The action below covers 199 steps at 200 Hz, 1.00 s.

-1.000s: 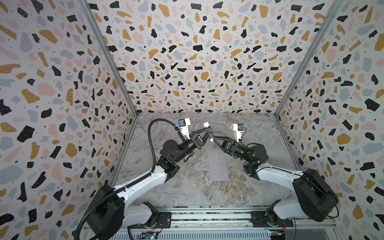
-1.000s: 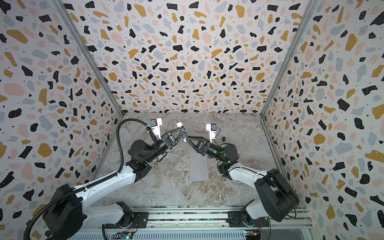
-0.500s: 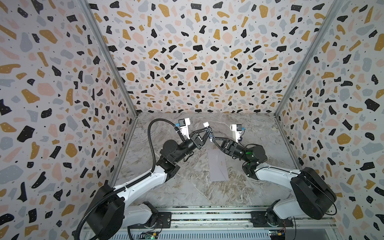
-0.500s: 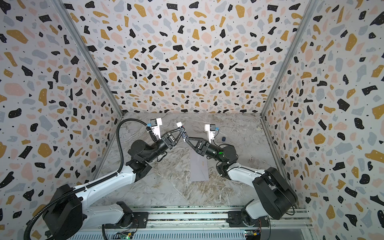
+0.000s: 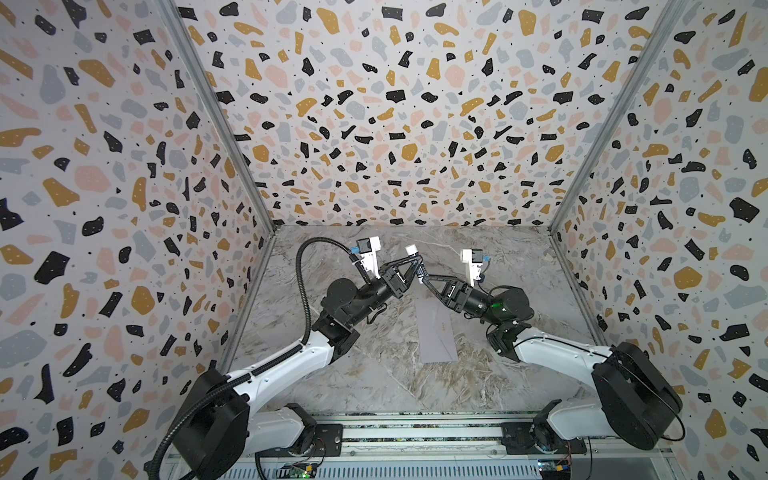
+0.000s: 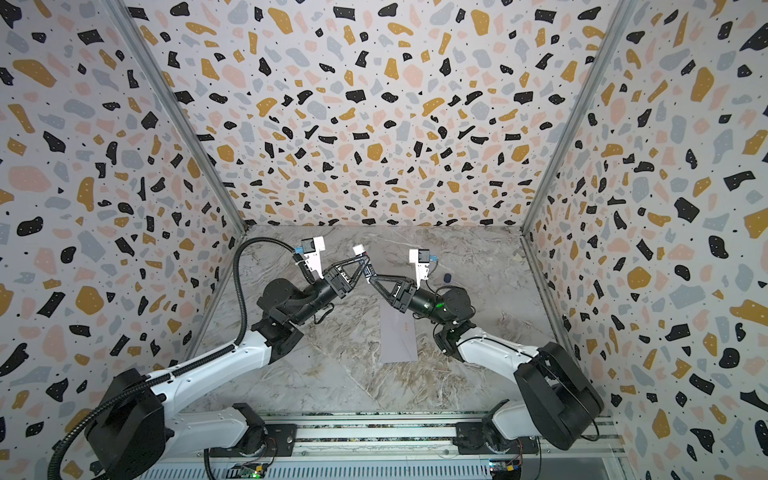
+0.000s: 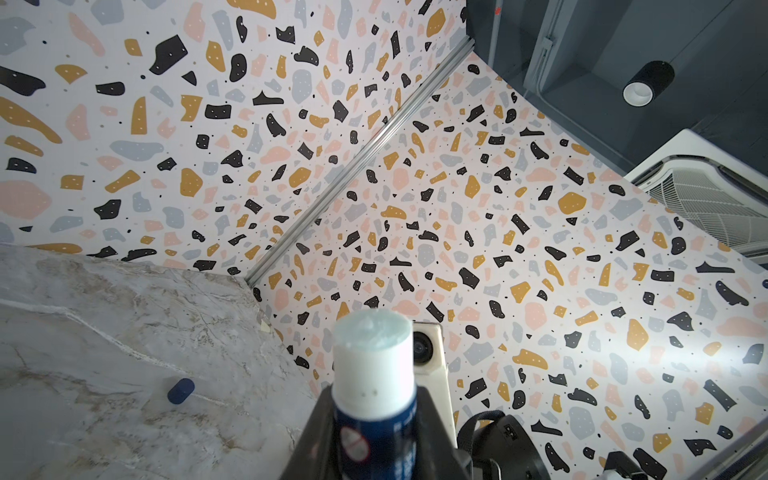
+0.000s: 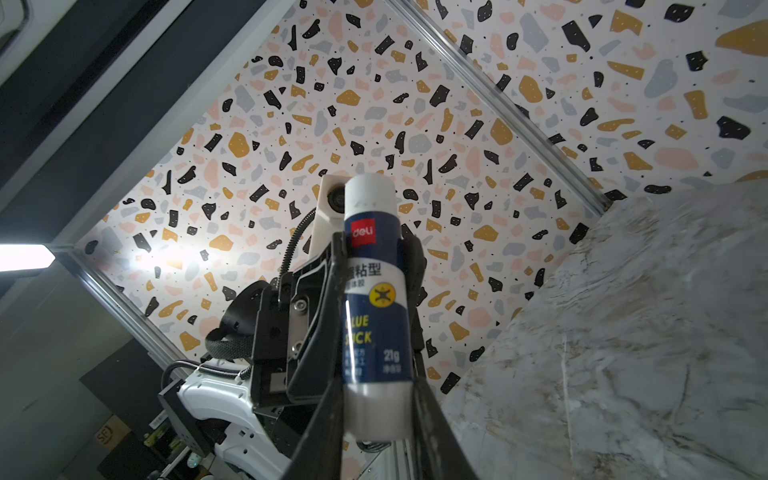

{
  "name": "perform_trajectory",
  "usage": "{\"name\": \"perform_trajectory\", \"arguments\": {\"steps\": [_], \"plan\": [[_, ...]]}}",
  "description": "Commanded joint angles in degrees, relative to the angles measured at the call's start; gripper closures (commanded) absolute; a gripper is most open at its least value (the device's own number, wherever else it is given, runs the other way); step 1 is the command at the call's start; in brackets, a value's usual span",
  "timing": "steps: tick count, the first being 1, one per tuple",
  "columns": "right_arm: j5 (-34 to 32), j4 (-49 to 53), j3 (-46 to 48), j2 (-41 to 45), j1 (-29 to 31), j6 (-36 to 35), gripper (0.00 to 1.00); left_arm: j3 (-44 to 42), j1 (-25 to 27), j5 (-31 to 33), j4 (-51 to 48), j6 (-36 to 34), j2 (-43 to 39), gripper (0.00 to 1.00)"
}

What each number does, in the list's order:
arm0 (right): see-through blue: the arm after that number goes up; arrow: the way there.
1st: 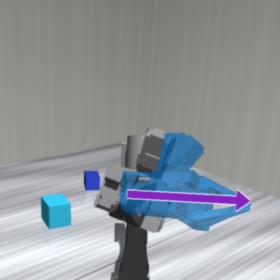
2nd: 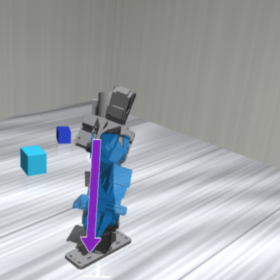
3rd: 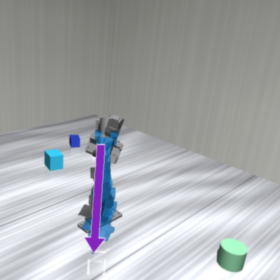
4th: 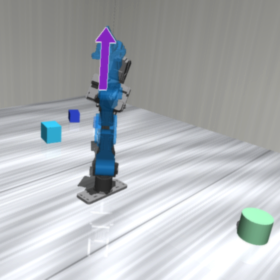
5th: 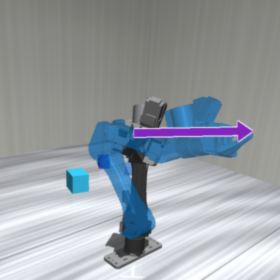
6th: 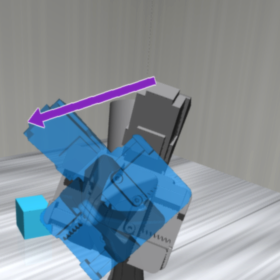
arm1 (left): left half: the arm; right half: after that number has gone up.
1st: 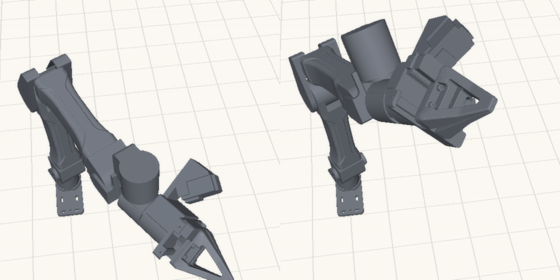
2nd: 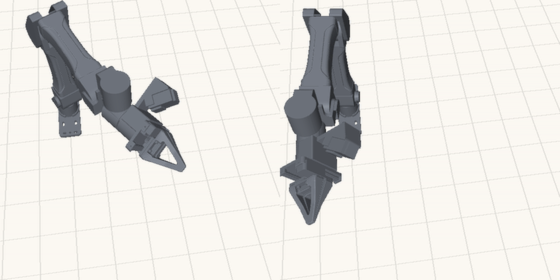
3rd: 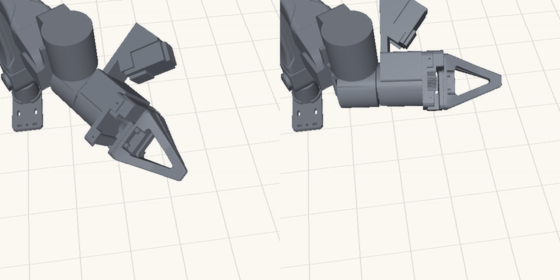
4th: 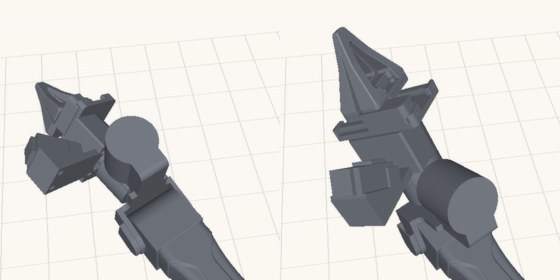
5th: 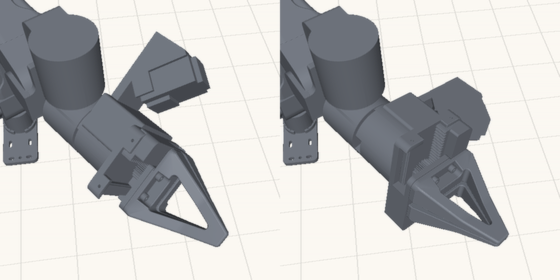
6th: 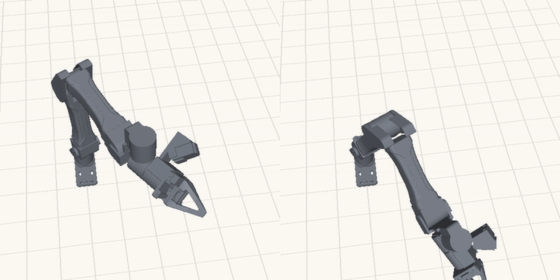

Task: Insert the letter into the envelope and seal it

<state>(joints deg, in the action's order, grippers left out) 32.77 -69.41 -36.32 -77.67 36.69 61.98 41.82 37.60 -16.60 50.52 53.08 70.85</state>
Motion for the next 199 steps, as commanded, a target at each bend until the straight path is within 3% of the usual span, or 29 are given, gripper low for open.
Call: {"name": "perform_trajectory", "arguments": {"steps": [1, 71, 134, 199], "plan": [[-4.37, 12.56, -4.58, 4.73, 0.86, -9.65, 0.9, 0.19, -0.08, -0.2, -0.05, -4.3, -0.81, 1.0], [-17.43, 37.26, -13.03, 9.78, 5.49, -29.33, 0.95, 0.6, 0.01, -0.38, -0.95, -4.84, -0.62, 1.0], [-37.44, 51.24, -21.19, 9.73, 14.65, -47.39, 0.97, 0.8, 0.1, -0.5, -1.39, -5.0, -0.54, 1.0], [-61.18, 56.33, -28.42, 4.41, 26.34, -66.23, 0.97, 1.24, 0.1, -0.43, -1.6, -5.07, -0.03, 1.0]]}}
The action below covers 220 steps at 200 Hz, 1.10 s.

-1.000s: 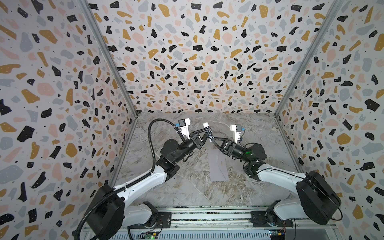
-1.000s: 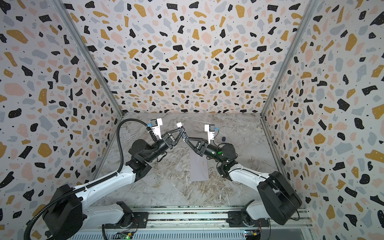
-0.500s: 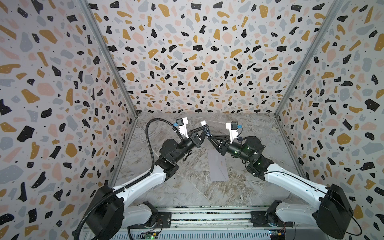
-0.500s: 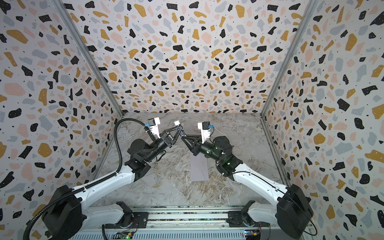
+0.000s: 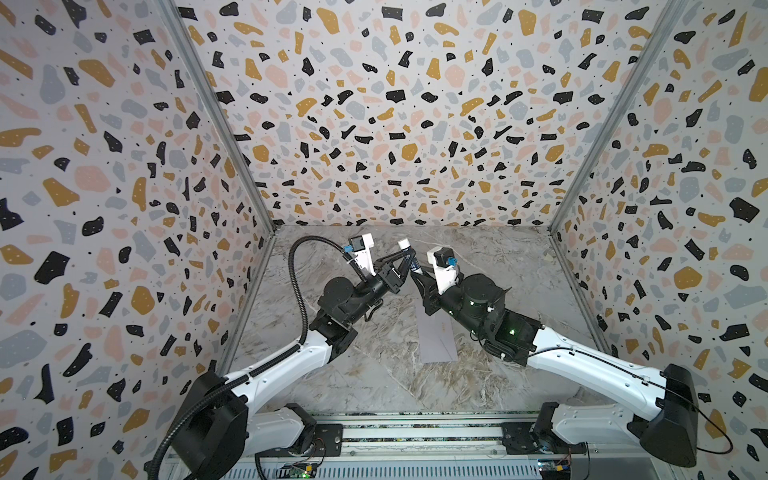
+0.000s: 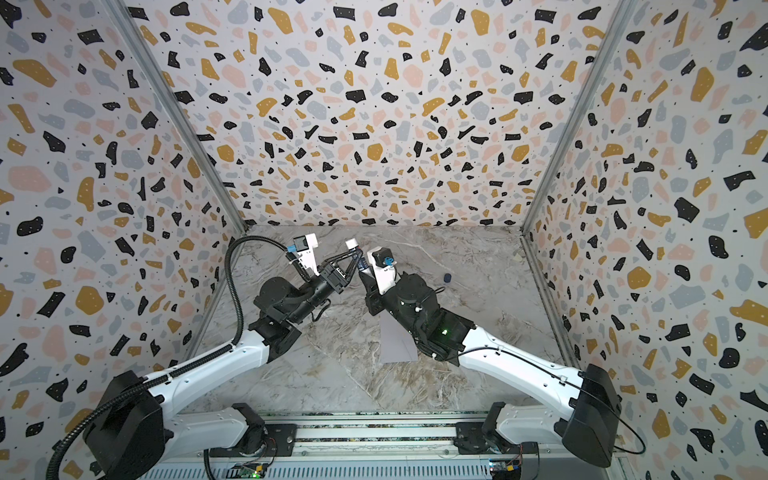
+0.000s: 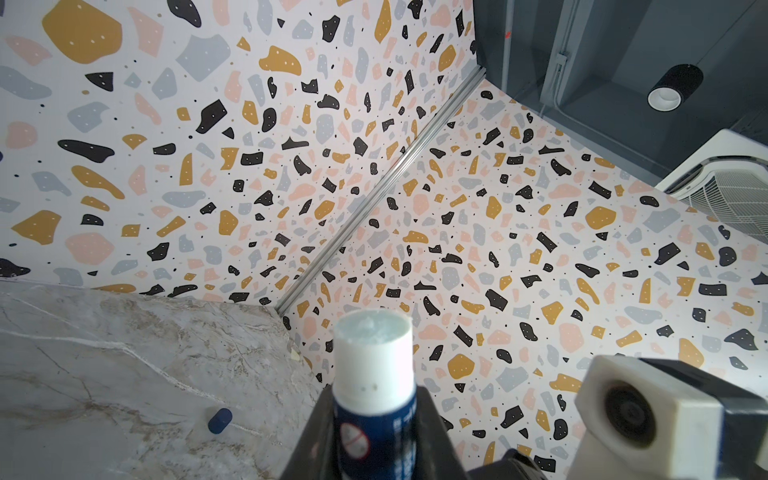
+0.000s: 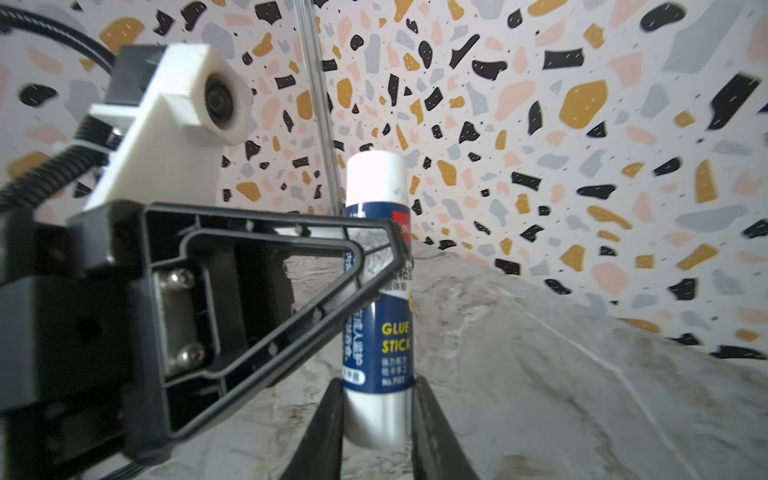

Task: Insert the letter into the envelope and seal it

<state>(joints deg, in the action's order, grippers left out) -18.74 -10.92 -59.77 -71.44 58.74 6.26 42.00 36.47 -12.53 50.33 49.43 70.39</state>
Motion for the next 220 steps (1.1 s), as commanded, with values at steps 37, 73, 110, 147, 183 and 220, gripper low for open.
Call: {"name": "perform_trajectory", "arguments": {"steps": [37, 73, 110, 147, 183, 220], "plan": [[-21.33, -3.44, -7.64, -6.5, 9.7, -20.66, 0.98, 0.81, 1.32, -4.19, -1.37, -1.43, 0.36, 1.0], [-28.75, -6.34, -9.15, -11.42, 13.07, -28.98, 0.98, 0.76, 1.32, -3.99, -1.45, -1.38, 0.37, 1.0], [-32.17, -9.68, -9.02, -14.54, 14.76, -34.91, 0.97, 0.55, 1.32, -3.66, -1.55, -1.37, 0.19, 1.0], [-33.31, -12.04, -8.53, -16.19, 15.51, -38.5, 0.96, 0.45, 1.33, -3.3, -1.64, -1.3, 0.1, 1.0], [-31.84, -12.08, -7.99, -15.86, 15.53, -37.58, 0.95, 0.37, 1.32, -3.18, -1.72, -1.27, -0.07, 1.0], [-25.33, -7.75, -7.42, -12.54, 14.16, -31.1, 0.84, 0.45, 1.32, -3.14, -1.74, -1.05, -0.34, 1.0]]}}
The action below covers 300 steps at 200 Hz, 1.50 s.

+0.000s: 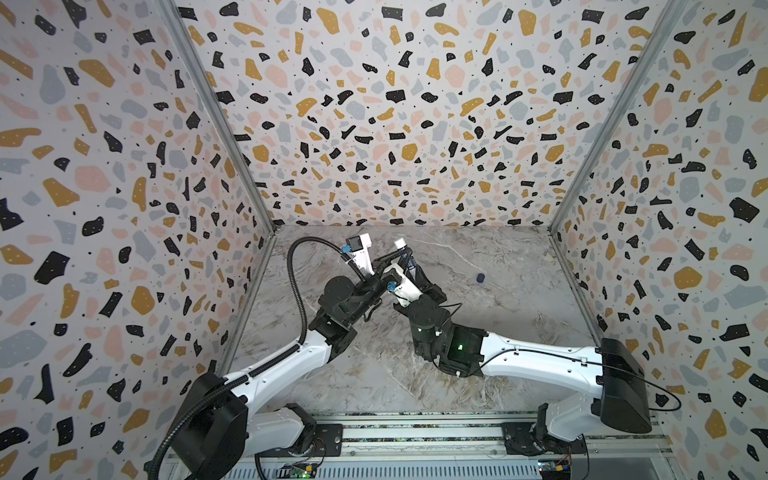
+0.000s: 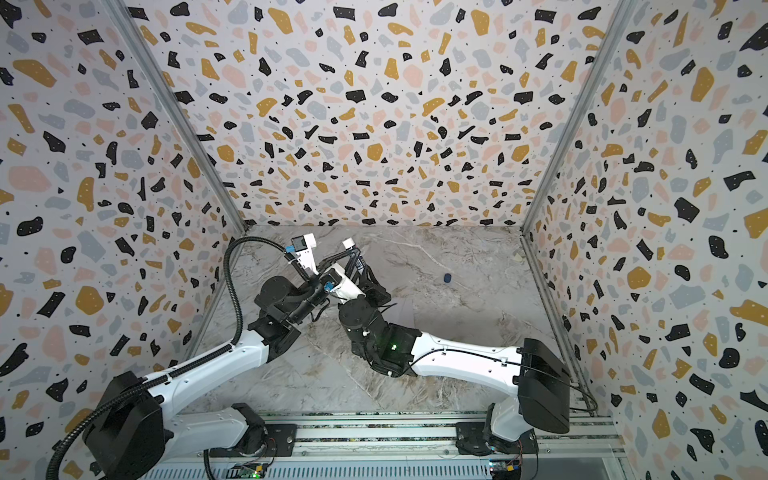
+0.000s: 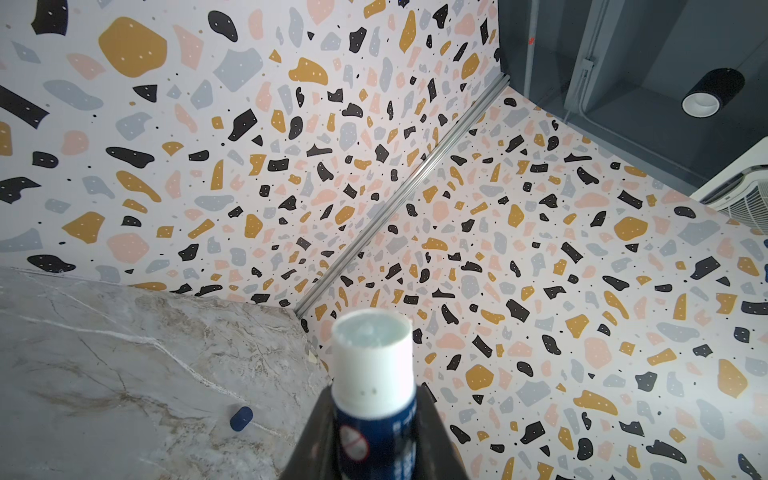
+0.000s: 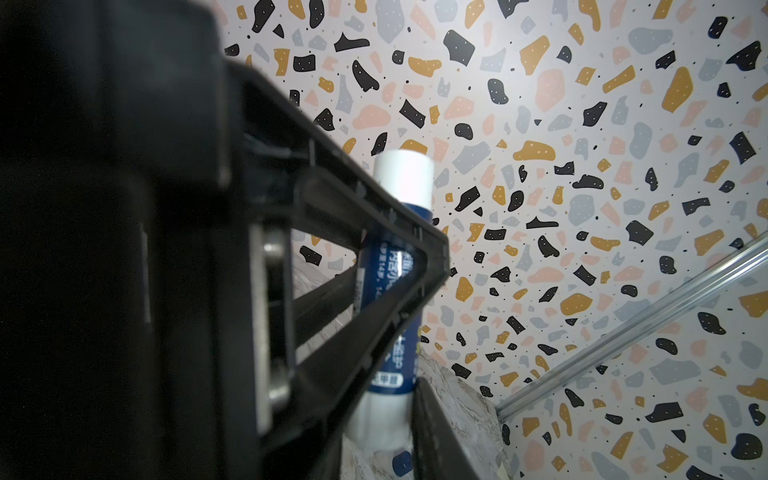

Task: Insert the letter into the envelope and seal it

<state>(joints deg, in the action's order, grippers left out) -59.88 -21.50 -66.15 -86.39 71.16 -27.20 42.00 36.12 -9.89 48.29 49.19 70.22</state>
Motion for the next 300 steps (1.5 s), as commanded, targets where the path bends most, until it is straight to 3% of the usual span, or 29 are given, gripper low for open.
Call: {"name": "perform_trajectory", "arguments": {"steps": [1, 36, 76, 131, 171, 202, 250, 300], "plan": [[16.13, 2.98, -1.02, 2.61, 1.68, 2.61, 0.84, 0.45, 1.67, -5.77, 0.3, -0.79, -0.21, 1.0], [30.44, 6.93, 1.74, 9.43, -2.47, 11.97, 0.64, 1.04, 1.58, -6.0, 0.18, -0.81, -0.65, 1.0], [52.88, 5.73, 7.46, 17.32, -11.5, 23.36, 0.36, 1.62, 1.5, -6.15, -0.34, -0.97, -1.7, 1.0], [84.97, -7.45, 16.65, 23.1, -26.29, 41.6, 0.19, 2.25, 1.41, -7.5, 0.77, -0.55, -2.51, 1.0], [97.47, -20.79, 21.8, 22.63, -34.27, 57.48, 0.18, 2.23, 1.32, -7.89, 2.32, 0.05, -2.98, 1.0], [103.43, -34.72, 24.96, 19.17, -37.8, 72.45, 0.26, 2.08, 1.32, -8.07, 4.31, 1.08, -2.98, 1.0], [106.18, -48.99, 27.03, 13.01, -37.94, 85.89, 0.32, 1.9, 1.3, -8.11, 5.82, 1.11, -2.87, 1.0], [106.35, -57.63, 27.05, 8.97, -37.84, 91.99, 0.43, 1.77, 1.23, -8.29, 6.34, 2.88, -2.8, 1.0]]}}
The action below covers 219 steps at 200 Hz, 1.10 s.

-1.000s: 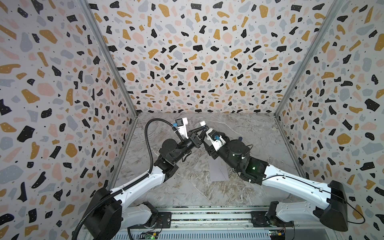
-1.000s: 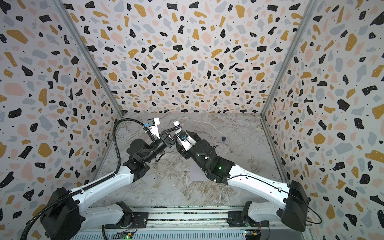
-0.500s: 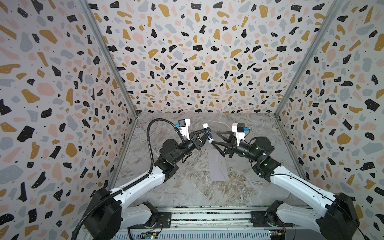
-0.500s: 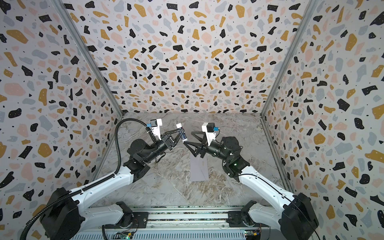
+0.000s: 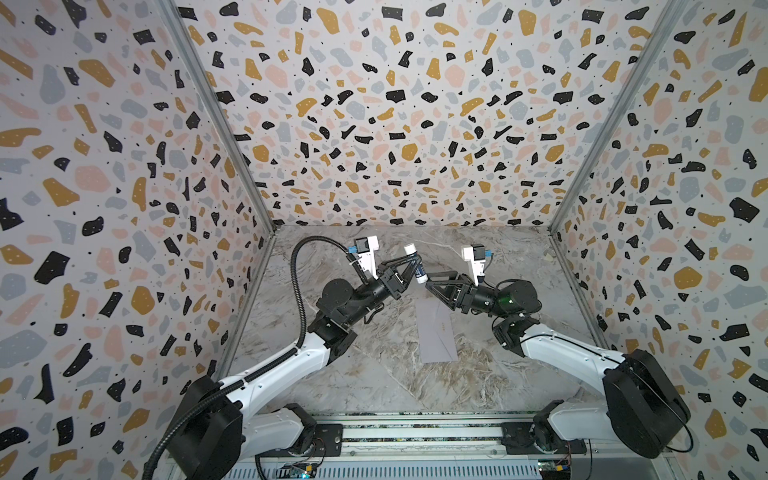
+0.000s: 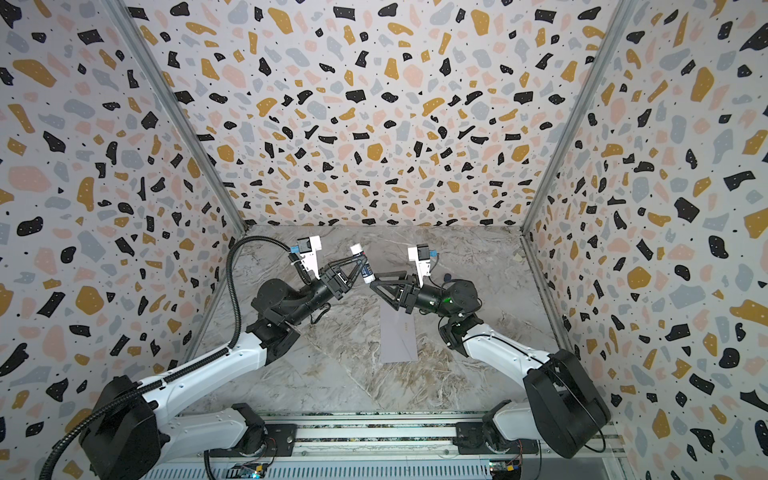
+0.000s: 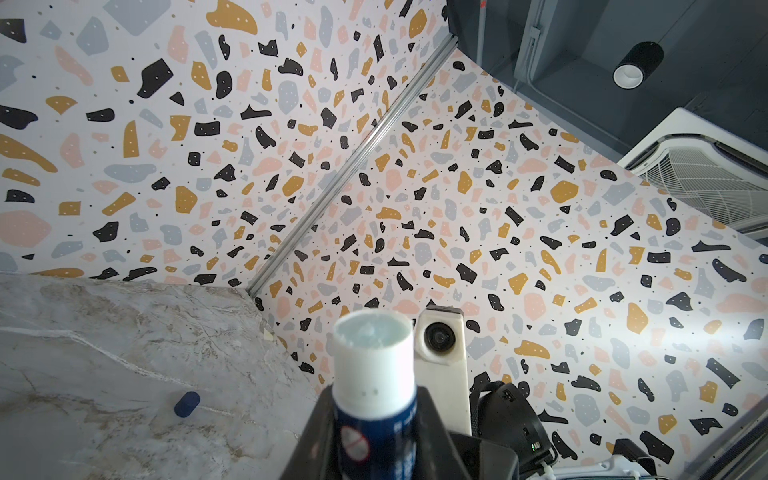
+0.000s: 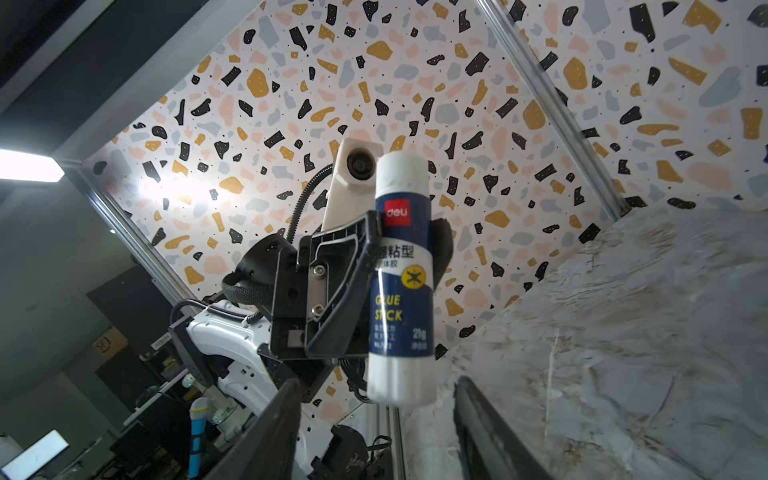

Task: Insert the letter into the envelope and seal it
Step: 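Pull the right gripper away from the glue stick, leaving it held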

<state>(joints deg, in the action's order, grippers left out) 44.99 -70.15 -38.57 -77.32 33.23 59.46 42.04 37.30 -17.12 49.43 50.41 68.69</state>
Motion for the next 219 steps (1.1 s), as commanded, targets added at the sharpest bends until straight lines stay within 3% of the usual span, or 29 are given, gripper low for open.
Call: {"name": "perform_trajectory", "arguments": {"steps": [1, 54, 219], "plan": [[1.45, -9.01, -0.54, -0.15, 0.08, 5.41, 0.43, 1.77, 0.05, -1.06, 5.22, 1.68, -1.27, 1.0], [0.9, -10.88, -1.6, -2.48, 0.56, 7.14, 0.52, 1.57, 0.05, -1.13, 5.79, 2.06, -1.01, 1.0], [-2.02, -16.74, -2.8, -6.8, 1.37, 11.65, 0.61, 0.94, 0.05, -1.59, 6.97, 3.29, -0.23, 1.0]]}}
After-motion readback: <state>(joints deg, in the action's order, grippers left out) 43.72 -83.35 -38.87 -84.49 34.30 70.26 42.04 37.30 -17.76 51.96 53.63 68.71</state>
